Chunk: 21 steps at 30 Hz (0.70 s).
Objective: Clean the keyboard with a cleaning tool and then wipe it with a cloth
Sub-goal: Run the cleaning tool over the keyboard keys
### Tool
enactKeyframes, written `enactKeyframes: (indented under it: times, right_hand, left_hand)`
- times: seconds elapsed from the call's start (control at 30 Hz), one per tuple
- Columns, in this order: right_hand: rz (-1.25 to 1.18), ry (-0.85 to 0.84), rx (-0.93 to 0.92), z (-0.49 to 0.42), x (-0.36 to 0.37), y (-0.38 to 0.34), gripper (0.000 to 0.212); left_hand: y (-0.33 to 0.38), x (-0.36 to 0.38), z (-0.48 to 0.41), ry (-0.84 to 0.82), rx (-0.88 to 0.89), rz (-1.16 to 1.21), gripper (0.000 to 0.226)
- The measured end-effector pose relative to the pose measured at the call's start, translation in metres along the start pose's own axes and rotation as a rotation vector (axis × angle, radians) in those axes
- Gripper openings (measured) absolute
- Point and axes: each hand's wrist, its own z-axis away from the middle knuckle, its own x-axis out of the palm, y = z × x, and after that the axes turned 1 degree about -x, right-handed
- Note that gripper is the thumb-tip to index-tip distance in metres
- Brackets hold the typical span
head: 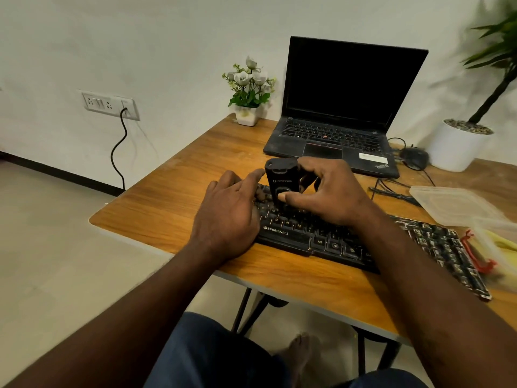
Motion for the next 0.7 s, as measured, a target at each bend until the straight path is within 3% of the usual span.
enactKeyframes:
  times: [0.1,0.33,0.53,0.7]
  right_hand:
    - [-0.082,-0.065,0.023,0.001,-0.001,0.001,0.038]
    - [0.099,0.068,0.042,0.000,-0.004,0.007,0.043]
    - [-0.007,0.208,0.249,0.005,-0.040,0.032,0.044]
    - [-0.064,0.173,0.289,0.007,-0.042,0.036,0.042]
  left_hand:
    - [0.000,0.000,0.000,0.000,0.003,-0.005,0.067]
    - [0.002,-0.002,0.001,0.000,0.008,0.013,0.072]
    - [0.009,-0.001,0.003,0.011,0.096,-0.125,0.047]
    - [0.025,0.006,0.003,-0.018,0.131,-0.125,0.045]
